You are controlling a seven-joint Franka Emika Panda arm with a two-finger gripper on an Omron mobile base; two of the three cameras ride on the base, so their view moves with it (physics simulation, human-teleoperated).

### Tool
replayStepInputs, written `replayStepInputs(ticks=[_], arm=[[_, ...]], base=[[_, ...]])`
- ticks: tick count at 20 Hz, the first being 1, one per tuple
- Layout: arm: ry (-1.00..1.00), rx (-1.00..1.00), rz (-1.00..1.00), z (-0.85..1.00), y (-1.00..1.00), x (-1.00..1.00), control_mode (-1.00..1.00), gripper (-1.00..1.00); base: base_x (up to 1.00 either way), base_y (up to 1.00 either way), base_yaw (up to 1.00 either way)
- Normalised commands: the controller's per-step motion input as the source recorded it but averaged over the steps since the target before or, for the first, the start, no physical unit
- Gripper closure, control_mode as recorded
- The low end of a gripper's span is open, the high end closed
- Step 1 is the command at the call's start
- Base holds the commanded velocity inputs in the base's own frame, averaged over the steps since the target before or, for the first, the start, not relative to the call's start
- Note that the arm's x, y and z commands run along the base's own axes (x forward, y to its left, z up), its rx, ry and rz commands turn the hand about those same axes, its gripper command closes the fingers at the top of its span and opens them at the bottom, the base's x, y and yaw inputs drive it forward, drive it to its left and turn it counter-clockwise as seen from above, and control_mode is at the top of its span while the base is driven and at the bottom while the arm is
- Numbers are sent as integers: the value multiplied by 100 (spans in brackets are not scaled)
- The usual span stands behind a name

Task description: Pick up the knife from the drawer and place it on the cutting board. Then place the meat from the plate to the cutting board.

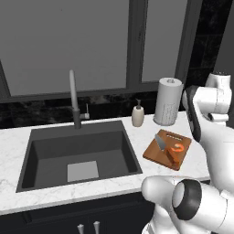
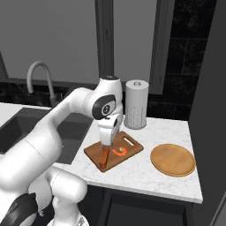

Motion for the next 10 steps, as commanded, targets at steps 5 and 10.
replayStepInputs(ticks=[5,10], arm=[[0,0,-1,74,21,-95,-100,-100],[-1,-3,-6,61,43,-100,-100,-100]], base=[[0,0,0],[0,0,0]])
